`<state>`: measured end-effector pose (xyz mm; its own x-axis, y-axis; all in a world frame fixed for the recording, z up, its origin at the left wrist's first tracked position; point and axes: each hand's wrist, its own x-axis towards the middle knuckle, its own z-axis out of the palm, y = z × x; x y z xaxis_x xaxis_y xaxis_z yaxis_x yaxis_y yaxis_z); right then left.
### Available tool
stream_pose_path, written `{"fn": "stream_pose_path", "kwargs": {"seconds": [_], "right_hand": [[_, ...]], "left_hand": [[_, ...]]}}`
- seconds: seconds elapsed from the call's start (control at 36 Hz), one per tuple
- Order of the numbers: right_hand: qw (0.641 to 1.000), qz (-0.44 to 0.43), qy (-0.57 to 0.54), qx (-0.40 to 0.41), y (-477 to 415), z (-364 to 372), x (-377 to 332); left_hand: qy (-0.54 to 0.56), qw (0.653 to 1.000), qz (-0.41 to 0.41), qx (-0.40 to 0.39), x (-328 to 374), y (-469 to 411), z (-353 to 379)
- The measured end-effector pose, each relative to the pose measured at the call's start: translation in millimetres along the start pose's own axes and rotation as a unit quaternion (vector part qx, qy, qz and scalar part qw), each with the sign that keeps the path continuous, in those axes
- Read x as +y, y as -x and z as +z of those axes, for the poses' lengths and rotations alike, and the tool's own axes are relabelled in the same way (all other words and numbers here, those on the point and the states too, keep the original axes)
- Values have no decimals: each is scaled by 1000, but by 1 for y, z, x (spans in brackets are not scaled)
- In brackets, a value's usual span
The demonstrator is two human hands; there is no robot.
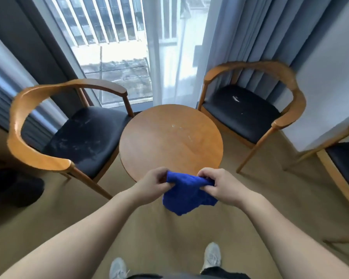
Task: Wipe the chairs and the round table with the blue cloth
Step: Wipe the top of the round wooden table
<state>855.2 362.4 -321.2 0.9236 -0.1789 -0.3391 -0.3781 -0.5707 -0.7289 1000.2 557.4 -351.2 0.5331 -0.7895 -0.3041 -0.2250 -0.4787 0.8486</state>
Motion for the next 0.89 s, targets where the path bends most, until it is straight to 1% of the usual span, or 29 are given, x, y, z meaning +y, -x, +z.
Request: {"fn": "stream_pose_path", "kwargs": {"seconds": [0.11, 0.19, 0.28, 0.42, 0.56, 0.81, 0.89], "right_hand": [[998, -4, 53, -26, -3, -39, 40], [995, -13, 91, -36, -11, -64, 59], [993, -18, 108, -49, -23, -81, 76], [986, -19, 150, -76, -50, -93, 100], [977, -1, 175, -118, -84, -90, 127], [964, 15, 187, -189, -144, -92, 166], [961, 17, 184, -207, -172, -95, 176]], "left_hand": [[9, 998, -33, 43, 17, -19, 48], [5, 996, -43, 76, 32, -30, 74], [6, 994, -53, 91, 41, -41, 91], [24, 992, -87, 84, 33, -63, 106], [38, 989, -119, 78, 16, -92, 116], [70, 980, -177, 50, -15, -150, 128], [82, 976, -196, 56, -24, -172, 129]]}}
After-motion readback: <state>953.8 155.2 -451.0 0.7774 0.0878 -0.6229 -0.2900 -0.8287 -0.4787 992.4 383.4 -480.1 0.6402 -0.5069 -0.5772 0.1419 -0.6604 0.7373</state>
